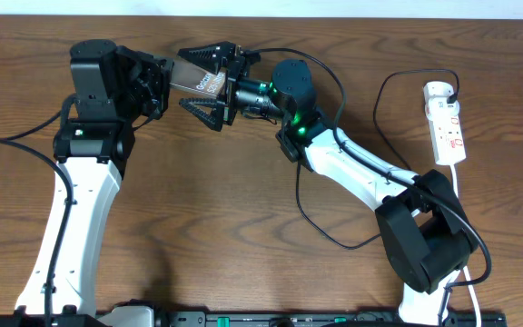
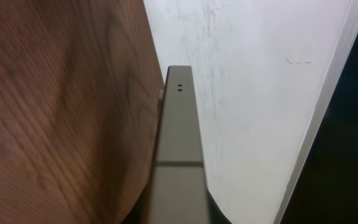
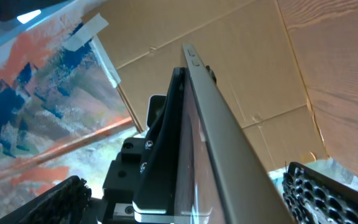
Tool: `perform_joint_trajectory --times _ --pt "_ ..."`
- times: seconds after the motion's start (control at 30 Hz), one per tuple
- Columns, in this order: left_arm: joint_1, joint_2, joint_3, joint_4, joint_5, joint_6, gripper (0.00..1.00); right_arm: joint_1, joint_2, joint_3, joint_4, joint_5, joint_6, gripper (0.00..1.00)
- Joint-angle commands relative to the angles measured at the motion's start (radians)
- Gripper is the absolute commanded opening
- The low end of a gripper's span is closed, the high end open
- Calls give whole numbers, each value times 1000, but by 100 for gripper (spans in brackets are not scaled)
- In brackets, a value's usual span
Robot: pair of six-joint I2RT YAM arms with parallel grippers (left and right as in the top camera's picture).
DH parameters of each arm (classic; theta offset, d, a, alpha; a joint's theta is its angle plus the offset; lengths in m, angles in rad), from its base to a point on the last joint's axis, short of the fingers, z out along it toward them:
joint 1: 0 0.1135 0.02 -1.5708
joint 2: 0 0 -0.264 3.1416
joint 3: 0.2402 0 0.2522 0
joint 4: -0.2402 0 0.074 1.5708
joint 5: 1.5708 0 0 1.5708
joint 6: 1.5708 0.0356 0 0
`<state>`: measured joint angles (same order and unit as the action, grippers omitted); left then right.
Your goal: Plug charger to phone and switch on socket
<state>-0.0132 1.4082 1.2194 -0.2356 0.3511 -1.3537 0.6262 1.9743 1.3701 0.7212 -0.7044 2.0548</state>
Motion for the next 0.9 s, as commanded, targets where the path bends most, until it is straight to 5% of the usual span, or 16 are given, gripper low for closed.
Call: perform_joint_trajectory --times 0.0,0.33,0.63,0.87 --pt "14 0 15 15 -6 19 7 1 -8 10 2 -1 -46 99" --pt "183 0 15 47 110 191 7 -46 -8 10 2 -44 -300 99" --pt "402 5 15 168 591 337 7 -96 -8 11 -71 -178 -685 99" --pt "453 33 15 285 881 336 7 -137 -9 115 -453 -212 -1019 99"
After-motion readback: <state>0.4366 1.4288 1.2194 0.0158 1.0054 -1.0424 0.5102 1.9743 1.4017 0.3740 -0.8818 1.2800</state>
